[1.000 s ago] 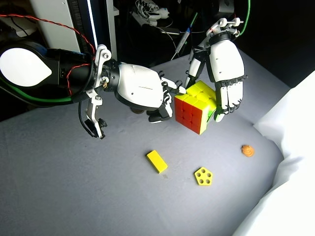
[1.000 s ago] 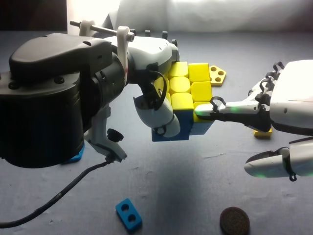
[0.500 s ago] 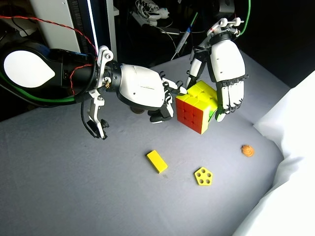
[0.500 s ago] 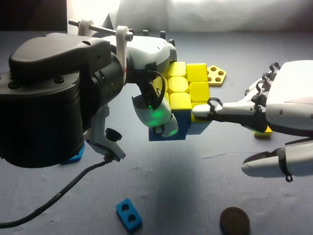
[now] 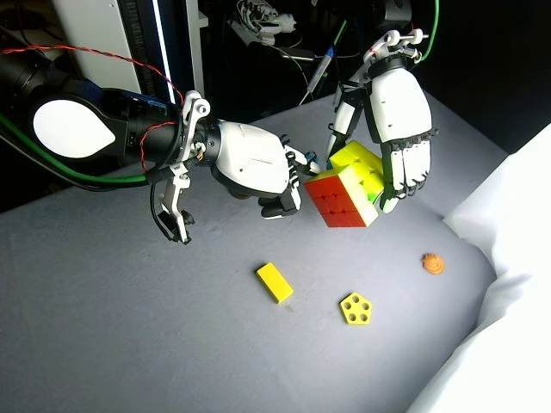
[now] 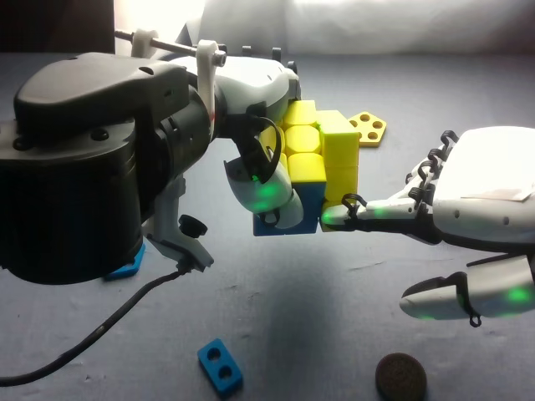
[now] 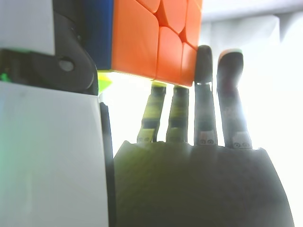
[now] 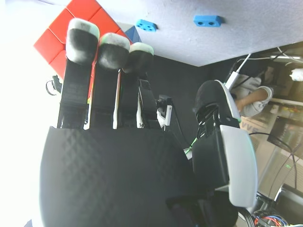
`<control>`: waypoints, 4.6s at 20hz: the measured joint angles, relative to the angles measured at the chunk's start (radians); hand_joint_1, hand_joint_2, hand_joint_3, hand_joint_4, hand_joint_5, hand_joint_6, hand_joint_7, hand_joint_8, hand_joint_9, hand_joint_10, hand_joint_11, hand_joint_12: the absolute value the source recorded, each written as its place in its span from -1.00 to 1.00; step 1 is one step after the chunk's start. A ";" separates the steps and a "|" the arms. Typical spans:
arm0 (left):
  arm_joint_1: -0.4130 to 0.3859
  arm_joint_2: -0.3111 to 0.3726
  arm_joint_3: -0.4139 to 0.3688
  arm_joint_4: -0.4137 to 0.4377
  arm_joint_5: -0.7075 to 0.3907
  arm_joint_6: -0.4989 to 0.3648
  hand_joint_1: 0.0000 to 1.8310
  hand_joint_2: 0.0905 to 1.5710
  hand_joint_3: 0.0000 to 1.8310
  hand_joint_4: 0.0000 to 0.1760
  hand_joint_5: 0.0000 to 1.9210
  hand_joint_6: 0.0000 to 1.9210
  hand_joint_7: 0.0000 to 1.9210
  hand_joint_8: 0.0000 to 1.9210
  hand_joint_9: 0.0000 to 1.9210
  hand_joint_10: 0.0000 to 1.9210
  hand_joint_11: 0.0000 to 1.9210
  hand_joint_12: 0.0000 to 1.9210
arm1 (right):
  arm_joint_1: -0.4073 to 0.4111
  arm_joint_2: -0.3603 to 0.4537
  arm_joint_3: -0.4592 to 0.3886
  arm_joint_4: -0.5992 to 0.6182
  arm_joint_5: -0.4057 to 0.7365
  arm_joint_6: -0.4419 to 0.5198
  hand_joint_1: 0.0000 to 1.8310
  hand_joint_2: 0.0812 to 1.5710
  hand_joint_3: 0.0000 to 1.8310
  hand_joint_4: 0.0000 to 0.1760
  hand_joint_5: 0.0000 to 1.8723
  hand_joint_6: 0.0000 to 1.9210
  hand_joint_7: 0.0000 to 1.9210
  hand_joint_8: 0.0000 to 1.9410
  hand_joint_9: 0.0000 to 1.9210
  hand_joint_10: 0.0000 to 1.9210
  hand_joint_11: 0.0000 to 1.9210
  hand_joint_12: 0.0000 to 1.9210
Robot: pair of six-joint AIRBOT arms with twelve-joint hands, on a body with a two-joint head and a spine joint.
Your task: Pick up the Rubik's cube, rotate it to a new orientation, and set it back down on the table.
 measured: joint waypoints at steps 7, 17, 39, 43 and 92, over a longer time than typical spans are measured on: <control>0.000 0.000 0.003 0.004 -0.005 0.003 0.20 0.72 -1.00 -1.00 -0.34 0.53 -0.49 0.94 -0.64 0.99 -0.71 1.00 | 0.000 -0.018 0.000 0.063 -0.006 -0.064 -0.84 0.58 -1.00 -1.00 -0.82 -1.00 -0.30 0.96 -0.13 1.00 -0.19 1.00; 0.000 0.000 0.003 0.001 -0.006 -0.002 0.22 0.70 -1.00 -1.00 -0.31 0.45 -0.48 0.94 -0.63 0.92 -0.73 1.00 | -0.007 -0.031 0.000 0.132 -0.029 -0.141 -0.86 0.58 -1.00 -1.00 -0.80 -1.00 -0.31 0.93 -0.12 1.00 -0.17 1.00; -0.010 0.000 0.003 0.005 0.001 -0.005 0.16 0.76 -1.00 -1.00 -0.40 0.62 -0.52 0.98 -0.67 0.97 -0.72 1.00 | -0.025 -0.053 0.000 0.240 -0.035 -0.226 -0.80 0.56 -1.00 -1.00 -0.79 -0.99 -0.32 0.92 -0.14 1.00 -0.18 1.00; -0.010 0.000 0.003 0.005 -0.002 -0.004 0.20 0.73 -1.00 -1.00 -0.34 0.53 -0.54 0.99 -0.69 0.99 -0.72 1.00 | -0.025 -0.060 0.006 0.255 -0.037 -0.231 -0.84 0.58 -1.00 -1.00 -0.81 -1.00 -0.32 0.93 -0.14 1.00 -0.18 1.00; 0.035 0.000 0.004 0.085 0.018 -0.111 0.15 0.75 -1.00 -1.00 -0.40 0.65 -0.51 0.93 -0.64 0.95 -0.72 1.00 | -0.061 0.248 0.012 0.291 -0.035 0.004 -0.93 0.57 -1.00 -1.00 -0.84 -1.00 -0.73 0.12 -0.78 0.68 -0.84 1.00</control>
